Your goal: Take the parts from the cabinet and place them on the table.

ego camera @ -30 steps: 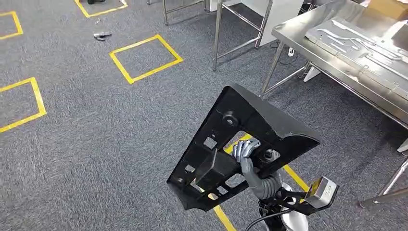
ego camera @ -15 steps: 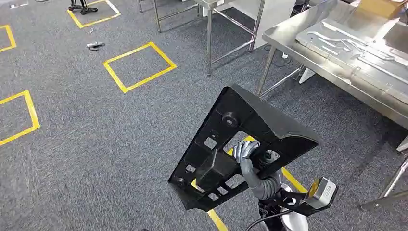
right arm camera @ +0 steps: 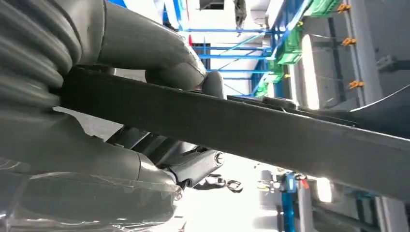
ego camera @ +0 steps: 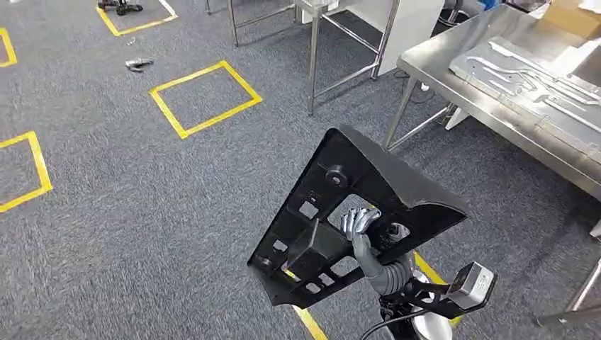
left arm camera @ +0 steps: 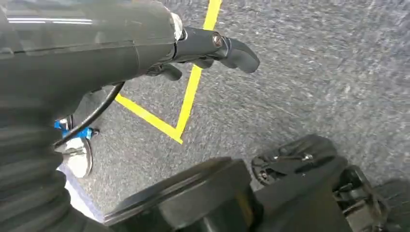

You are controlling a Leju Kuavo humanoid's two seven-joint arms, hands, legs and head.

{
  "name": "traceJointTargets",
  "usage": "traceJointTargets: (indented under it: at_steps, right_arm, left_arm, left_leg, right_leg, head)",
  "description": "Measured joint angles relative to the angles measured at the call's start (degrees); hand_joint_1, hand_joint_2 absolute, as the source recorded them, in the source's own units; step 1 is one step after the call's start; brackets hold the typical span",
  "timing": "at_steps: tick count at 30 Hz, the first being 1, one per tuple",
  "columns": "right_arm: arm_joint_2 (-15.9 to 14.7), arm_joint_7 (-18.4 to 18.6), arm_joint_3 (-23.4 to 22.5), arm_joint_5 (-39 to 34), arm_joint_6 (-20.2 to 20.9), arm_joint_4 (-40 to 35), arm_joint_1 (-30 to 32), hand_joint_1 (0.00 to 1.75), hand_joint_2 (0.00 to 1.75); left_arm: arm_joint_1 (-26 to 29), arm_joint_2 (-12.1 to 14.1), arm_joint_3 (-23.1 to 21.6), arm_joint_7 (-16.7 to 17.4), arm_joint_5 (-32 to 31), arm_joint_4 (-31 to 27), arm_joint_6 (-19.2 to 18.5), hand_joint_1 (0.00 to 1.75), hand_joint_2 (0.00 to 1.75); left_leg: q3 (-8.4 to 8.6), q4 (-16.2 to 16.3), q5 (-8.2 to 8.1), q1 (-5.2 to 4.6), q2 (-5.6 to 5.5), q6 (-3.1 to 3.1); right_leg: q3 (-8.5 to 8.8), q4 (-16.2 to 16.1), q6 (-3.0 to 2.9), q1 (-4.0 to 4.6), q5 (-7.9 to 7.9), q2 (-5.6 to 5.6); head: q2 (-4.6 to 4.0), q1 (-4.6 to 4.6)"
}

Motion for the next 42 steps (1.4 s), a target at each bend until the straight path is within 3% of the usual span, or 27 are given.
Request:
traceJointTargets:
  at_steps: [2,4,5,6,7,9,10,11,12,15,16,20,21,22,23,26,28,30,31,32,33,36,37,38,39,41,42]
  right_arm:
    - [0.0,-0.1,0.0,0.1,0.0,0.1,0.2,1.66,1.75]
    - [-0.1,-0.1,0.1,0.2,0.0,0.1,0.0,1.66,1.75]
    - [-0.1,-0.1,0.2,0.2,0.1,-0.2,0.0,1.66,1.75]
    - [0.0,0.0,0.2,0.2,0.2,-0.6,-0.1,1.66,1.75]
    - [0.0,-0.1,0.2,0.3,0.2,-0.6,-0.2,1.66,1.75]
    - [0.0,0.1,0.3,0.4,0.3,-0.5,-0.2,1.66,1.75]
    - [0.0,0.2,0.3,0.4,0.4,-0.4,-0.1,1.66,1.75]
    - [0.0,0.3,0.3,0.5,0.5,-0.2,-0.1,1.66,1.75]
    - [0.0,0.3,0.3,0.5,0.5,-0.1,-0.1,1.66,1.75]
    - [0.0,0.3,0.3,0.4,0.7,0.0,-0.1,1.66,1.75]
    - [0.0,0.2,0.3,0.4,0.7,0.1,-0.2,1.66,1.75]
    - [0.1,0.3,0.4,0.3,1.0,0.2,-0.2,1.66,1.75]
    - [0.0,0.3,0.4,0.3,1.1,0.0,-0.2,1.66,1.75]
    - [0.1,0.3,0.4,0.3,1.2,0.0,-0.3,1.66,1.75]
    - [0.1,0.3,0.4,0.2,1.4,0.0,-0.7,1.66,1.75]
    - [0.0,0.4,0.4,0.2,1.7,0.2,-0.7,1.66,1.75]
    - [0.0,0.4,0.4,0.2,1.7,0.2,-0.7,1.66,1.75]
    - [0.0,0.4,0.4,0.2,1.7,0.2,-0.7,1.66,1.75]
    - [0.0,0.4,0.4,0.2,1.7,0.3,-0.8,1.66,1.75]
    - [0.1,0.4,0.5,0.1,1.7,0.4,-0.8,1.66,1.75]
    - [0.1,0.4,0.5,0.1,1.7,0.3,-1.0,1.66,1.75]
    - [0.1,0.4,0.5,0.1,1.8,0.3,-1.0,1.66,1.75]
    - [0.2,0.5,0.5,0.1,1.9,0.2,-0.9,1.66,1.75]
    - [0.3,0.4,0.5,0.1,1.9,0.1,-1.0,1.66,1.75]
    - [0.5,0.4,0.7,0.2,2.1,0.0,-1.2,1.66,1.75]
    - [0.7,0.5,0.7,0.4,2.1,-0.2,-1.2,1.66,1.75]
    - [0.7,0.5,0.7,0.6,2.2,-0.2,-1.2,1.66,1.75]
  left_arm:
    - [0.3,0.0,0.0,0.2,0.0,0.0,0.0,0.00,1.75]
    - [0.0,-0.2,0.0,0.5,-0.1,0.0,0.0,0.00,1.75]
    - [-0.3,-0.2,0.0,0.7,-0.1,0.0,0.0,0.00,1.75]
    - [-0.5,-0.1,0.0,0.7,-0.1,0.0,0.3,0.00,1.75]
    - [-0.4,-0.1,0.0,0.8,-0.1,0.0,0.3,0.00,1.75]
    - [-0.6,-0.1,0.0,0.4,0.4,0.0,0.4,0.00,1.75]
    - [-1.1,-0.1,0.1,0.2,0.5,0.0,0.5,0.00,1.75]
    - [-1.5,0.0,0.1,0.2,0.6,0.0,0.5,0.00,1.75]
    - [-1.7,0.0,0.1,0.1,0.7,0.0,0.6,0.00,1.75]
    - [-1.4,0.0,0.1,0.1,0.7,0.0,1.0,0.00,1.75]
    - [-1.2,0.0,0.1,0.1,0.7,0.0,1.0,0.00,1.75]
    - [-1.5,-0.1,0.3,0.1,0.7,0.0,1.3,0.00,1.75]
    - [-1.5,-0.3,0.3,0.1,0.7,0.0,1.3,0.00,1.75]
    - [-1.3,-0.2,0.3,0.1,0.6,0.0,1.5,0.00,1.75]
    - [-1.1,-0.3,0.3,0.1,0.5,0.0,1.6,0.00,1.75]
    - [-0.8,-0.3,0.3,0.1,0.5,0.0,1.6,0.00,1.75]
    - [-0.6,-0.3,0.3,0.1,0.4,0.0,1.6,0.00,1.75]
    - [-0.5,-0.4,0.3,0.1,0.4,0.0,1.6,0.00,1.75]
    - [-0.4,-0.4,0.3,0.1,0.3,0.0,1.6,0.00,1.75]
    - [-0.2,-0.3,0.3,0.1,0.3,0.0,1.6,0.00,1.75]
    - [-0.2,-0.3,0.3,0.1,0.2,0.0,1.6,0.00,1.75]
    - [-0.5,-0.3,0.3,0.2,0.1,0.0,1.7,0.00,1.75]
    - [-0.6,-0.3,0.3,0.2,0.0,0.0,1.7,0.00,1.75]
    - [-0.5,-0.3,0.3,0.2,0.0,0.0,1.7,0.00,1.75]
    - [-0.5,-0.3,0.3,0.1,0.2,0.0,1.7,0.00,1.75]
    - [-1.3,-0.3,0.5,0.0,0.3,0.0,1.7,0.00,1.75]
    - [-1.6,-0.3,0.5,0.0,0.3,0.0,1.7,0.00,1.75]
  left_leg:
    - [0.38,-0.5,-0.14,-0.21,0.07,-0.84]
    - [0.82,-1.4,-0.62,0.40,0.24,-1.64]
    - [1.81,-2.0,-0.96,0.17,0.58,-2.16]
    - [2.23,-2.6,-1.75,0.37,0.57,-2.35]
    - [1.56,-0.6,-2.20,0.33,0.47,-2.44]
    - [-5.78,11.6,-4.95,0.35,0.31,-2.73]
    - [-8.57,15.3,-5.36,0.31,0.30,-2.88]
    - [-11.14,18.0,-4.83,0.30,0.30,-2.99]
    - [-11.87,17.3,-2.56,0.26,0.29,-3.01]
    - [-9.55,5.8,7.36,0.22,-0.60,-2.78]
    - [-9.52,6.4,6.72,-0.08,-2.79,-2.70]
    - [-8.02,2.2,4.83,-0.13,-1.82,-1.43]
    - [-7.57,1.4,5.05,0.71,-1.29,-0.84]
    - [-7.08,0.8,5.08,0.51,-1.11,-0.71]
    - [-6.64,0.5,5.01,0.47,-0.41,-0.28]
    - [-5.78,0.5,4.30,0.42,1.12,-0.13]
    - [-4.70,0.5,3.52,0.45,2.23,-0.25]
    - [-3.29,0.5,2.55,0.54,3.14,-0.60]
    - [-2.69,0.5,2.14,0.56,3.60,-0.85]
    - [-2.67,0.4,1.69,-0.02,3.99,-1.44]
    - [-2.76,0.3,1.53,-0.06,4.45,-1.66]
    - [-1.61,-0.4,0.87,-0.12,6.53,-2.50]
    - [-1.52,0.0,0.17,0.21,5.73,-2.71]
    - [-2.22,1.9,-0.71,0.19,3.37,-2.75]
    - [-5.51,8.2,-3.31,0.19,1.29,-2.69]
    - [-10.77,17.4,-5.91,0.06,0.66,-2.77]
    - [-12.08,19.1,-5.60,0.04,0.63,-2.72]
  right_leg:
    - [0.25,-0.4,-0.72,0.98,0.14,-0.42]
    - [0.66,-0.7,-1.72,1.74,-1.64,-0.36]
    - [1.59,-2.0,-2.39,1.49,-2.44,-0.31]
    - [4.11,-5.0,-2.64,0.74,-4.32,0.02]
    - [4.74,-5.3,-2.59,0.86,-4.72,0.34]
    - [5.91,-5.9,-3.00,0.79,-5.55,0.57]
    - [6.38,-5.9,-2.99,0.86,-5.97,0.59]
    - [7.21,-5.9,-3.00,0.95,-6.56,0.77]
    - [8.10,-5.9,-2.97,0.95,-7.11,1.18]
    - [10.32,-5.3,-2.49,0.62,-8.80,2.86]
    - [10.17,-5.4,-2.18,0.58,-8.91,3.48]
    - [8.60,-5.2,-0.96,0.31,-8.54,4.64]
    - [8.46,-5.1,-0.73,0.53,-9.04,4.45]
    - [7.94,-3.6,-0.36,0.79,-9.63,2.49]
    - [5.93,0.1,-0.02,0.61,-11.14,1.31]
    - [-1.28,11.6,0.53,0.06,-13.96,0.62]
    - [-1.66,9.4,0.89,-0.38,-9.83,0.30]
    - [2.11,0.1,0.81,-0.45,-3.43,-1.37]
    - [3.31,-2.8,0.78,-0.25,-2.83,-3.05]
    - [3.67,-3.5,0.35,1.00,-3.61,-4.81]
    - [4.04,-4.3,-0.41,0.75,-4.69,-4.37]
    - [3.98,-4.4,-1.29,0.86,-4.93,-2.26]
    - [4.39,-4.7,-1.56,0.43,-4.88,-1.79]
    - [4.72,-4.8,-1.90,0.42,-5.07,-1.40]
    - [4.92,-4.8,-2.34,0.46,-5.27,-0.77]
    - [5.33,-4.8,-2.74,0.70,-5.55,0.29]
    - [5.60,-4.8,-2.80,0.82,-5.69,0.88]
  head:
    - [0.02,-0.02]
    - [0.04,-0.04]
    - [0.00,0.02]
    - [0.02,0.02]
    - [0.00,-0.33]
    - [0.02,-0.81]
    - [0.00,-0.74]
    - [0.02,-0.79]
    - [0.00,-0.74]
    - [0.00,-0.74]
    - [0.00,-0.74]
    - [0.00,-1.09]
    - [0.02,-1.14]
    - [0.00,-0.85]
    - [0.00,-0.57]
    - [0.00,-0.57]
    - [0.00,-0.55]
    - [0.00,-0.55]
    - [0.00,-0.59]
    - [0.00,-0.46]
    - [0.00,-0.48]
    - [0.00,-0.50]
    - [0.02,-0.53]
    - [0.00,-0.57]
    - [0.00,-0.66]
    - [0.00,-0.63]
    - [0.00,-0.66]
